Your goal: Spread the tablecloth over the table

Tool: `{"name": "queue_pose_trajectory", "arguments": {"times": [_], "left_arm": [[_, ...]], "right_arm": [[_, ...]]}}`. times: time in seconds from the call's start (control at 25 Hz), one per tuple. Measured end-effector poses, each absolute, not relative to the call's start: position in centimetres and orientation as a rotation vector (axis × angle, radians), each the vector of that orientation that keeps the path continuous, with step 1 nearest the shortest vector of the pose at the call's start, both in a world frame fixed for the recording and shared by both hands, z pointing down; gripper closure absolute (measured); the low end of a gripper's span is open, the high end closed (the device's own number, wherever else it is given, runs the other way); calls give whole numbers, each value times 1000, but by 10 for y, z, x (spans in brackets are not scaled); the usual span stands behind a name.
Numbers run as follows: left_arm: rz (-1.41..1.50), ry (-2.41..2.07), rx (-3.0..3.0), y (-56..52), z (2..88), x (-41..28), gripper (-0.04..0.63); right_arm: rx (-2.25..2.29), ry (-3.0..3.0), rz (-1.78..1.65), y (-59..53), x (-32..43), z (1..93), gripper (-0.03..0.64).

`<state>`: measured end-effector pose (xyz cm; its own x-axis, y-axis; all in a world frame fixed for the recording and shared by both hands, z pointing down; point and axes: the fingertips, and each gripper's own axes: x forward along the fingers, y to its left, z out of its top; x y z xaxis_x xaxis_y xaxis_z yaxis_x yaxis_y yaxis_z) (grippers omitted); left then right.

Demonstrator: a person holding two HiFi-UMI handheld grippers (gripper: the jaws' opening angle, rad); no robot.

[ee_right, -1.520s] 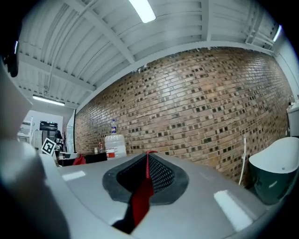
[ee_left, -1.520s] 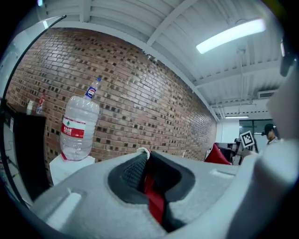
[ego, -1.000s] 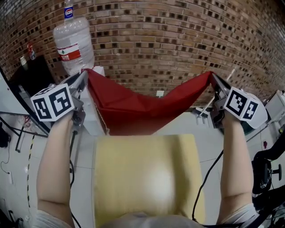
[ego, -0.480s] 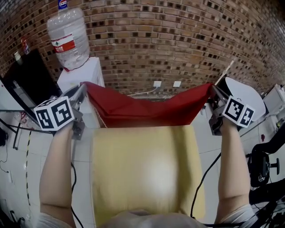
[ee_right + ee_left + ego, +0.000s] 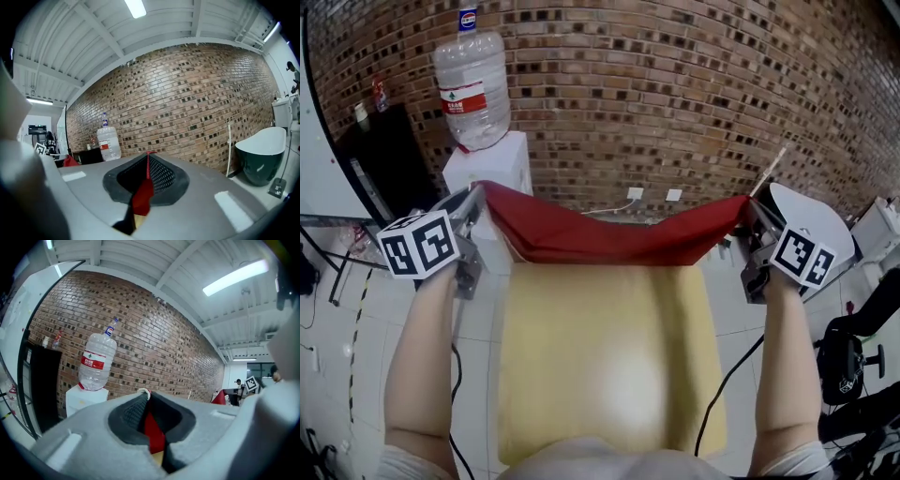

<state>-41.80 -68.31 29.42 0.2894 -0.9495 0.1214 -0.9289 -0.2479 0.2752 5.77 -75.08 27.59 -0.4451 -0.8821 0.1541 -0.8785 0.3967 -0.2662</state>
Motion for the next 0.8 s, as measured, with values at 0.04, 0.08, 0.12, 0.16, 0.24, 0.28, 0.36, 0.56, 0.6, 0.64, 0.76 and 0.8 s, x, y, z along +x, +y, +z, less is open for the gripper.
{"name": "queue_pose_trajectory", "arguments": {"times": [0.04,0.08,0.12,0.16,0.24,0.28,0.36,0.56,0.6,0.64,0.76,0.8], "left_arm": [[-108,-1723,2274,-672,288,-418,581],[-112,-1735,2275,-659,284,-418,581],[-112,-1748,2273,-645,282,-418,581],[-109,-1759,2267,-631,283,-416,581],[-99,-1768,2246,-602,290,-408,581],[-91,-1769,2234,-587,297,-403,581],[-61,-1776,2216,-557,312,-393,581],[-4,-1767,2174,-476,353,-372,581],[5,-1766,2162,-461,360,-367,581],[14,-1767,2149,-447,368,-363,581],[40,-1775,2099,-404,396,-357,581],[50,-1775,2082,-391,406,-355,581]], "right_arm": [[-1638,2615,-470,-742,58,269,609],[-1625,2618,-457,-732,58,264,609],[-1612,2624,-447,-722,58,262,609],[-1603,2633,-441,-710,59,261,609],[-1597,2648,-442,-682,64,266,609],[-1600,2653,-449,-666,69,271,609],[-1609,2658,-476,-636,80,286,609],[-1632,2718,-541,-553,102,339,609],[-1639,2724,-556,-538,107,347,609],[-1645,2728,-572,-525,112,356,609],[-1649,2749,-630,-485,118,383,609],[-1645,2758,-653,-471,119,393,609]]}}
